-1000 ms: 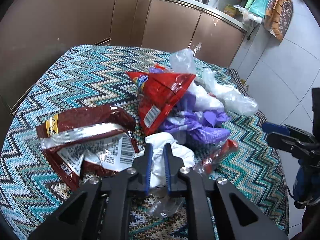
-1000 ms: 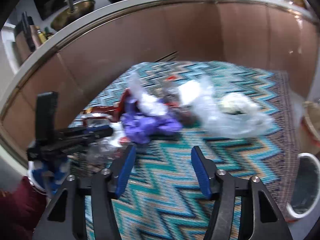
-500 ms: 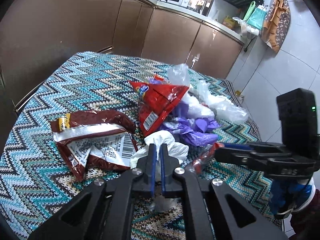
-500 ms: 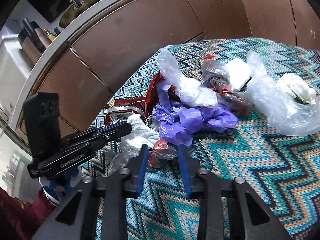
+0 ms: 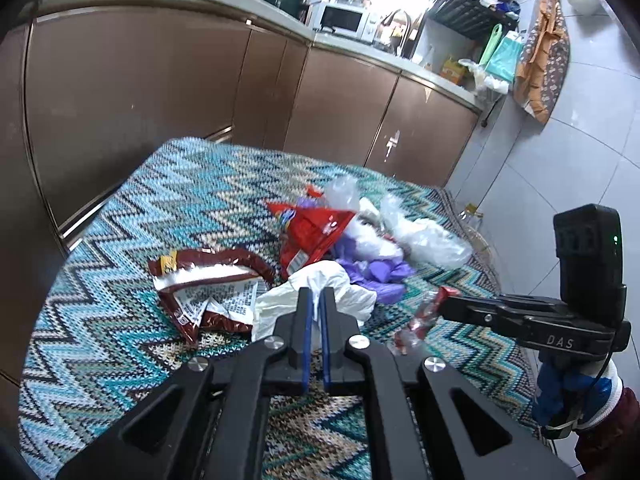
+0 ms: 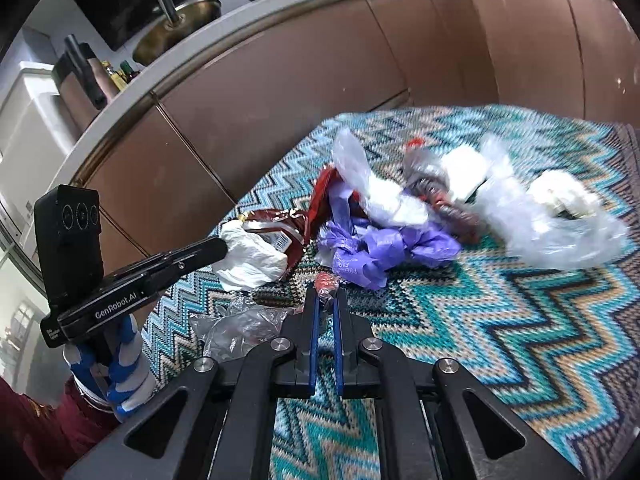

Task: Collect trash
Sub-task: 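Carry both held items over the white-rimmed bin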

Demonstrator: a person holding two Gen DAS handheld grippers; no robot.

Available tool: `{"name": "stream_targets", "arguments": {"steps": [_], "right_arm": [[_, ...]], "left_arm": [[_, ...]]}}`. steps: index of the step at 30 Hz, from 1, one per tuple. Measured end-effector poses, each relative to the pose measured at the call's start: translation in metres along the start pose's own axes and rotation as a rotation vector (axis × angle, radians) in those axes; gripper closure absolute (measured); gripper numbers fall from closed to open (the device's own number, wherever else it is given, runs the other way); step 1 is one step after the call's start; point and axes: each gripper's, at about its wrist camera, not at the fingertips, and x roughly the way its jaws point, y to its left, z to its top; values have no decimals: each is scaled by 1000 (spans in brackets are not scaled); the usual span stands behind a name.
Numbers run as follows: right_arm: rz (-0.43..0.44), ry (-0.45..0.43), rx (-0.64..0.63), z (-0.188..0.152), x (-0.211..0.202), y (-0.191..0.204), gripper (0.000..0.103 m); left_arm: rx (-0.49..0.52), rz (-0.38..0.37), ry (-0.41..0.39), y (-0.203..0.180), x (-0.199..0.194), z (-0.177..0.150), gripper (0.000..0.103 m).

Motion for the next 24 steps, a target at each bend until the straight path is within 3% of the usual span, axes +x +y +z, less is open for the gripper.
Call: {"name": "stream_targets", "arguments": {"steps": [5, 11, 15, 19, 24], "right_arm": [[-50, -69, 10, -12, -48, 1, 97], [-151, -171, 62, -33, -115, -17, 97], [-266, -247, 119, -53, -171, -41, 97], [-455, -324, 192, -75, -233, -78, 97], [-658, -370, 259, -89, -282, -121, 97]], "left_arm": [[31, -13, -34, -22, -23, 6, 100], [81, -81, -44, -69, -33, 14, 100], [128, -156, -34, -117, -27, 23, 100], [199, -240, -7, -181, -8, 35, 100], [292, -314, 48, -264, 36, 52, 100]]}}
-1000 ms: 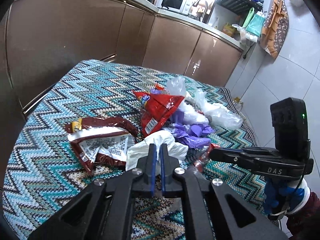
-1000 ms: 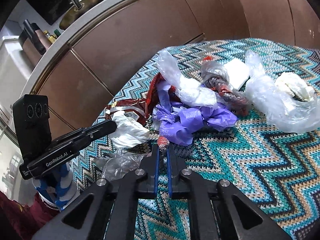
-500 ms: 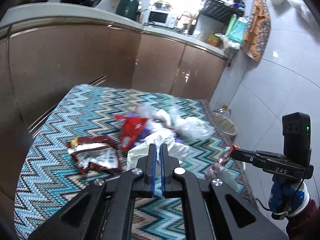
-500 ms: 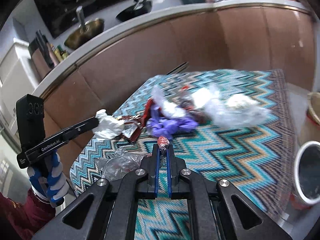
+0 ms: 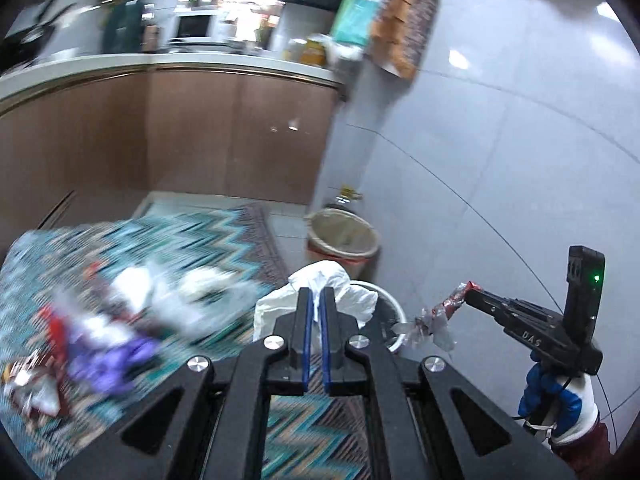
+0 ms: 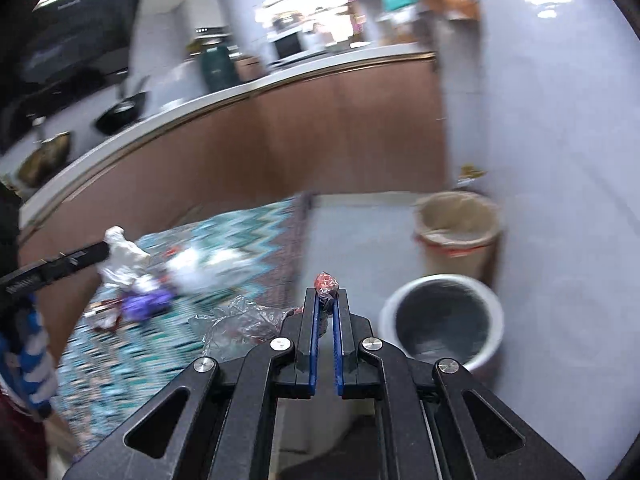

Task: Collect trash
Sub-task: 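Carry both held items over the white-rimmed bin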

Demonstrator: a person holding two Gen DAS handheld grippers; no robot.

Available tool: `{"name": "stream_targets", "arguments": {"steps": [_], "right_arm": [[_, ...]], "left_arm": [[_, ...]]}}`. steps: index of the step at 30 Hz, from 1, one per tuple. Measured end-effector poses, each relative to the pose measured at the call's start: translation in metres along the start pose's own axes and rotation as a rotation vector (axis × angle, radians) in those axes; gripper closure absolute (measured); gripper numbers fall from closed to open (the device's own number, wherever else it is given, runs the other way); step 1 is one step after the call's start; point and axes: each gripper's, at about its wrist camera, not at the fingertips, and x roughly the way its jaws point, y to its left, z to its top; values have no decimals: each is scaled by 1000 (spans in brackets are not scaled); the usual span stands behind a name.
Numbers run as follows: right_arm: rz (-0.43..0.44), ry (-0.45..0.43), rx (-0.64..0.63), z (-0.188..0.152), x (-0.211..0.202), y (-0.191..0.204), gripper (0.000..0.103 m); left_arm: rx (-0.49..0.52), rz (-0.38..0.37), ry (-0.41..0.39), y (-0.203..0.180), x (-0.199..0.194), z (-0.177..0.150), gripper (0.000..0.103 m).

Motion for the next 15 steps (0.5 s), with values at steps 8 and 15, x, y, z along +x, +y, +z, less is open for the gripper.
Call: {"name": "stream_targets", "arguments": {"steps": [8, 15], "right_arm": [[-236, -21, -10, 24, 36, -63, 97], [-321, 39, -1, 34, 97, -103, 96]], "left_arm": [[106, -24, 136, -83, 136, 41, 99], [118, -16, 255, -108, 243, 41, 99]]}}
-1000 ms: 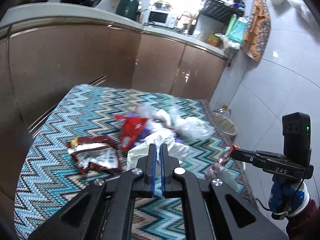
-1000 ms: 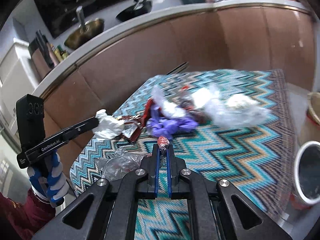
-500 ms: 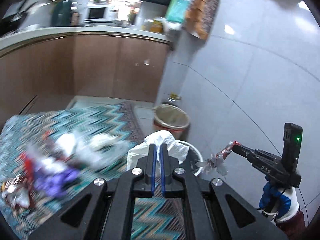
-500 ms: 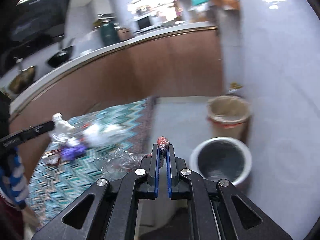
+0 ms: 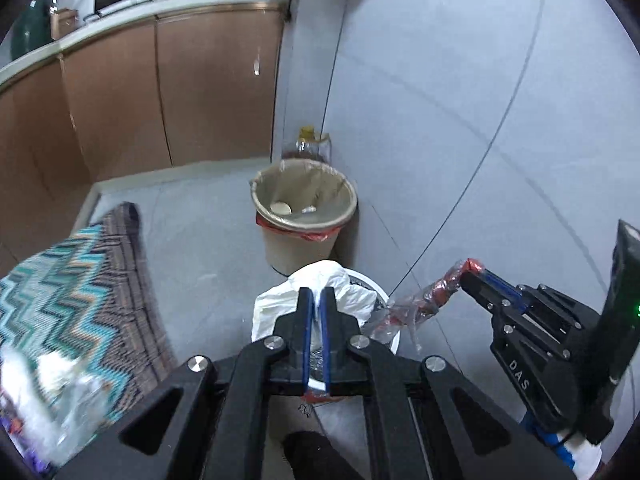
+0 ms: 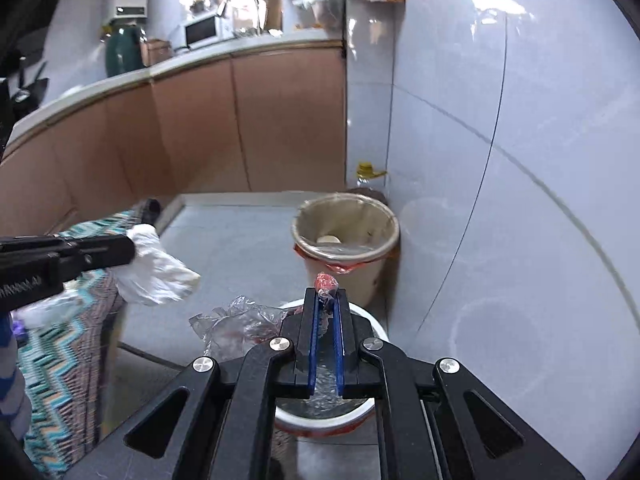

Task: Collect trash
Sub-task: 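Carry both held items over the white-rimmed bin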

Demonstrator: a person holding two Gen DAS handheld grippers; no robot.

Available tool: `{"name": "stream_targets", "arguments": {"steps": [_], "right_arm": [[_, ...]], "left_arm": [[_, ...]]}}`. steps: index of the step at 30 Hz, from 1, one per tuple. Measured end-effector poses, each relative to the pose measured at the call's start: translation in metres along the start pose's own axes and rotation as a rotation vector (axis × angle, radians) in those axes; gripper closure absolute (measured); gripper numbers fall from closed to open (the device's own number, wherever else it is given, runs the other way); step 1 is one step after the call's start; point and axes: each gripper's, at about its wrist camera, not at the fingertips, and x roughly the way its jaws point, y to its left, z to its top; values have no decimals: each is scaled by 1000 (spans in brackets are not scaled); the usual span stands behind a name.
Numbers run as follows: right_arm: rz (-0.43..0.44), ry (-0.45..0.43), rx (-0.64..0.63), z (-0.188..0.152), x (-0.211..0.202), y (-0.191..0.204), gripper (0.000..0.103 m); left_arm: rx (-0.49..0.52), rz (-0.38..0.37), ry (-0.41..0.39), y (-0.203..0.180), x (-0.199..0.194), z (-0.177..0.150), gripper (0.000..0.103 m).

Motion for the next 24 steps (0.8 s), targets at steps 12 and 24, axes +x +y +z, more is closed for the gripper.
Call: {"name": "stream_targets", "arguments": {"steps": [12, 24], "right_arm": [[-8, 122, 28, -6, 98, -17, 88], [-24, 136, 70, -16, 100, -31, 62]], "left_arm": [[-109, -63, 175, 13, 131, 12, 97], [-138, -98, 233, 11, 160, 4, 95]]}}
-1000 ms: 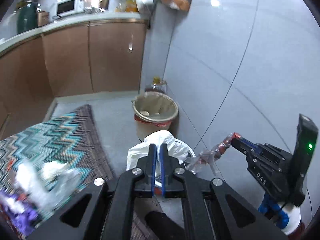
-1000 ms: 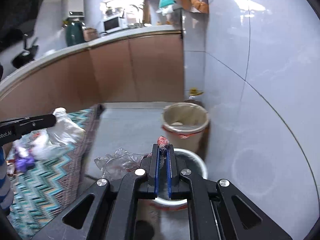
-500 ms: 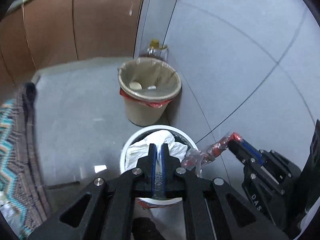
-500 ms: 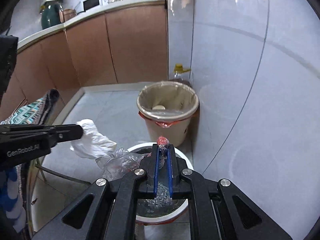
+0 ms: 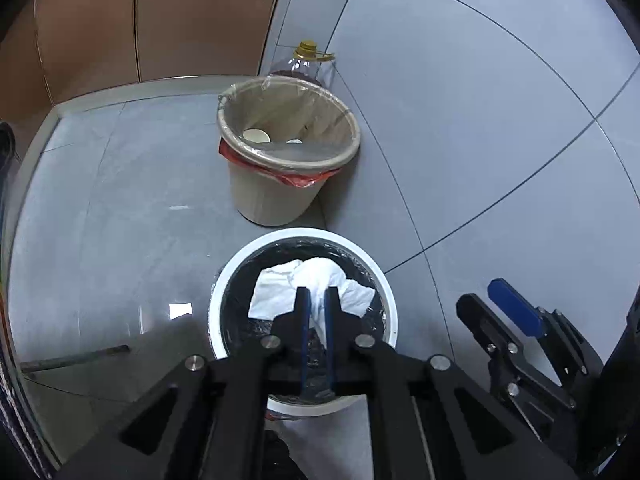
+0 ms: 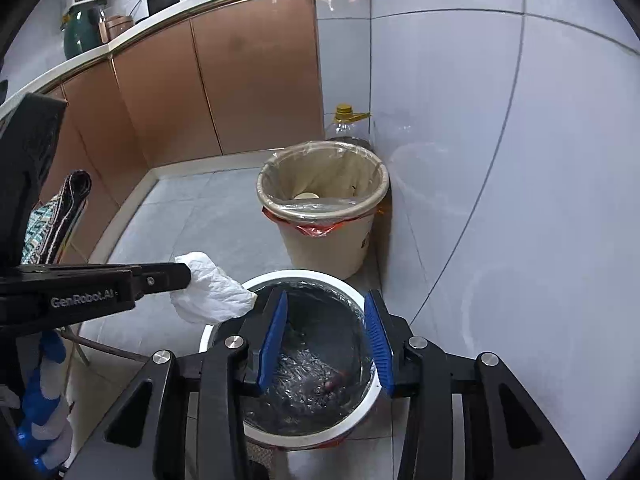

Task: Collect trash
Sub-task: 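Carry both held items over the white-rimmed bin, then open both tools to drop the items into the white-rimmed bin, then move both tools back over the trash on the blanket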

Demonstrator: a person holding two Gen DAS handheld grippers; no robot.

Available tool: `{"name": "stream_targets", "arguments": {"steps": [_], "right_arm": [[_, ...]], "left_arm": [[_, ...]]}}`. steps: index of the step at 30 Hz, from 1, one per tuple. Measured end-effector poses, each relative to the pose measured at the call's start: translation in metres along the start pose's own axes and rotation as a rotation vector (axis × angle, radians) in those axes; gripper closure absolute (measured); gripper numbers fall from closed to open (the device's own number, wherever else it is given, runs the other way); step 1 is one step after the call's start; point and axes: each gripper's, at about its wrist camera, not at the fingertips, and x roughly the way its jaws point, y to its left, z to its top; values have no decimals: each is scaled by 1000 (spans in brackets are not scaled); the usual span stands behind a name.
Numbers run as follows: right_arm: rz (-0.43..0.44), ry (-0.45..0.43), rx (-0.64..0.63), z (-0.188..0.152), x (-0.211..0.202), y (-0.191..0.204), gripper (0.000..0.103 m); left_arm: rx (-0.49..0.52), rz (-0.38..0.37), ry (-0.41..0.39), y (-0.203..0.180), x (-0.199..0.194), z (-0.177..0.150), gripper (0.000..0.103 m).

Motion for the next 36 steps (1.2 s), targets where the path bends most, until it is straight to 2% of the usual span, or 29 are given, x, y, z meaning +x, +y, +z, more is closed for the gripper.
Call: {"name": "stream_targets", "arguments": {"steps": [7, 9, 14, 19, 24, 26, 27, 28, 29, 30, 32, 36], "right_arm": [[3, -44, 5, 0, -31, -1, 60], [0, -57, 4, 0, -41, 0, 60], [5, -94, 1, 2, -67, 5, 58], [21, -154, -16, 4, -108, 18, 52], [60, -231, -26, 4, -161, 34, 43], [80, -264, -31, 3, -182, 41, 34], [88, -284, -33, 4, -192, 43, 31], [92, -308, -34, 4, -205, 47, 23], [98, -333, -38, 3, -218, 51, 17], [107, -356, -45, 2, -233, 56, 14], [118, -391, -60, 0, -255, 65, 6], [157, -454, -68, -9, -297, 79, 0]], "left_arm": [[5, -6, 4, -6, -3, 0, 90], [4, -11, -3, -7, -9, -2, 86], [8, -26, -52, -10, -37, -10, 85], [31, -14, -164, -14, -94, -25, 85], [38, -6, -324, -15, -165, -47, 84], [55, 8, -367, -17, -194, -59, 80], [61, 13, -385, -17, -206, -65, 75], [66, 20, -402, -17, -220, -73, 65], [68, 26, -421, -16, -234, -81, 60], [70, 39, -449, -15, -250, -90, 52], [76, 64, -493, -12, -275, -107, 49], [80, 106, -566, -4, -320, -135, 45]]}}
